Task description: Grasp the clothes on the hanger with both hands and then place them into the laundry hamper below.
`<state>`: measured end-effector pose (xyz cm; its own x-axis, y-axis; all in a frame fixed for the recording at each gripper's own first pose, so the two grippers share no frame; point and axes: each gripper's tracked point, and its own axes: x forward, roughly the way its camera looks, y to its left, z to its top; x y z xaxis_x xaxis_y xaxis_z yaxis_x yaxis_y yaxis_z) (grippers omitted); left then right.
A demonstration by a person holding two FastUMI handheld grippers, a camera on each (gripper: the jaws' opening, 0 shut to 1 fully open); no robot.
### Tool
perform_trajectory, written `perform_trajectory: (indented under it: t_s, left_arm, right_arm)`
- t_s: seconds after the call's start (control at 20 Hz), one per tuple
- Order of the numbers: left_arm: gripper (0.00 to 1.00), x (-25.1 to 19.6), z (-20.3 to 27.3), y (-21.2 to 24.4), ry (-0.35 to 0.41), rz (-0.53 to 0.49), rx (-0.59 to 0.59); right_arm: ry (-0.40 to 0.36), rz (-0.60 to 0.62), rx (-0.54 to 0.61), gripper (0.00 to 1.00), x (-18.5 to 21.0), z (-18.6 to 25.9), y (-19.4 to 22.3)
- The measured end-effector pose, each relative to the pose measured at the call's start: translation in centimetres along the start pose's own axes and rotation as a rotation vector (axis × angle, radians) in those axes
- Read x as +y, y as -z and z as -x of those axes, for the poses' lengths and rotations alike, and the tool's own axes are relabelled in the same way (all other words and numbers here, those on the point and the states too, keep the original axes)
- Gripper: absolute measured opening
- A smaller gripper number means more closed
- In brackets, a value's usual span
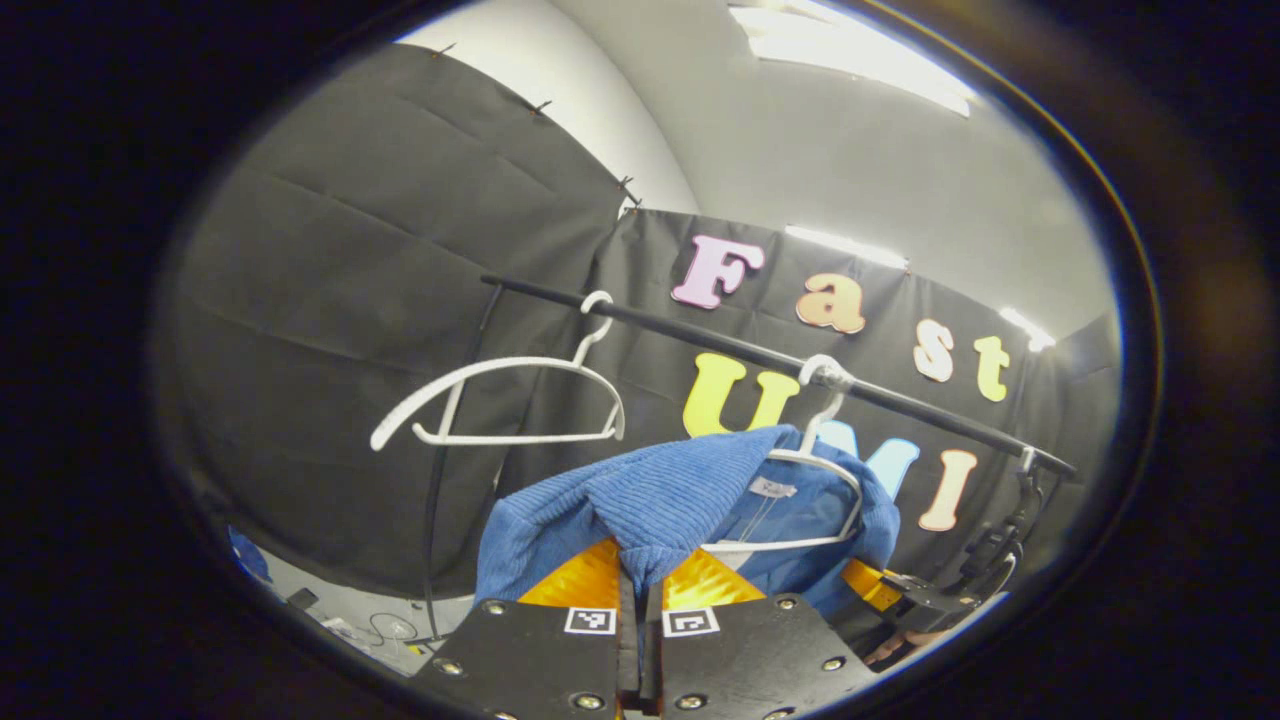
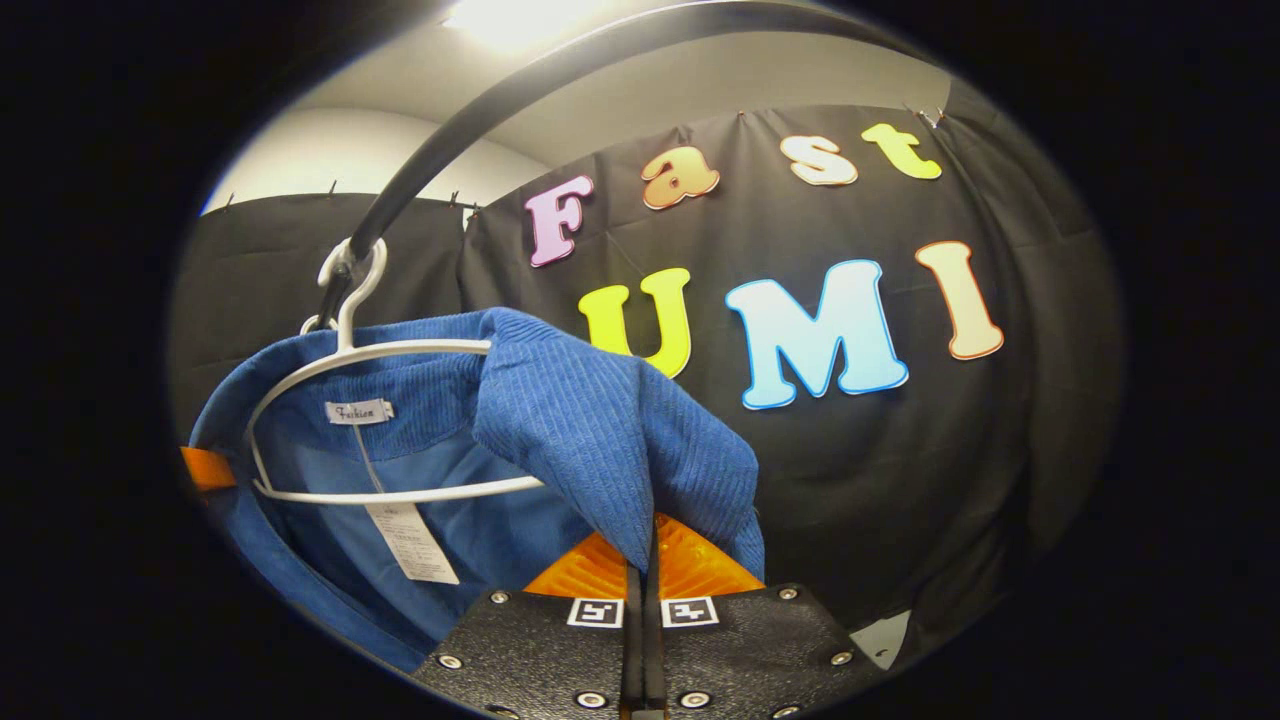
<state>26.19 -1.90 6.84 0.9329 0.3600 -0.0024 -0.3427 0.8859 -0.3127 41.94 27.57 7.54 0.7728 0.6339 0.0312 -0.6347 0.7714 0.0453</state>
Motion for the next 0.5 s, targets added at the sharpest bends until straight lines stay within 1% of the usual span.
perform_trajectory:
  t_s: [0.1, 0.3, 0.4, 0.5]
  left_arm:
    - [0.02, 0.8, -0.1, -1.2, -0.012, -0.023, -0.014]
    - [0.02, 3.1, -1.3, -3.2, -0.053, -0.038, -0.032]
    - [0.02, 4.0, -1.8, -4.3, -0.066, -0.045, -0.047]
    - [0.02, 4.6, -2.3, -5.0, -0.080, -0.063, -0.058]
  right_arm:
    - [0.033, 0.015, -0.022, 0.00, -1.4, -0.3, -0.2]
    - [0.087, 0.004, -0.078, 0.00, -3.4, -1.2, -1.8]
    - [0.114, 0.017, -0.108, 0.00, -4.6, -2.0, -2.5]
    - [0.128, 0.025, -0.131, 0.00, -5.4, -2.9, -3.1]
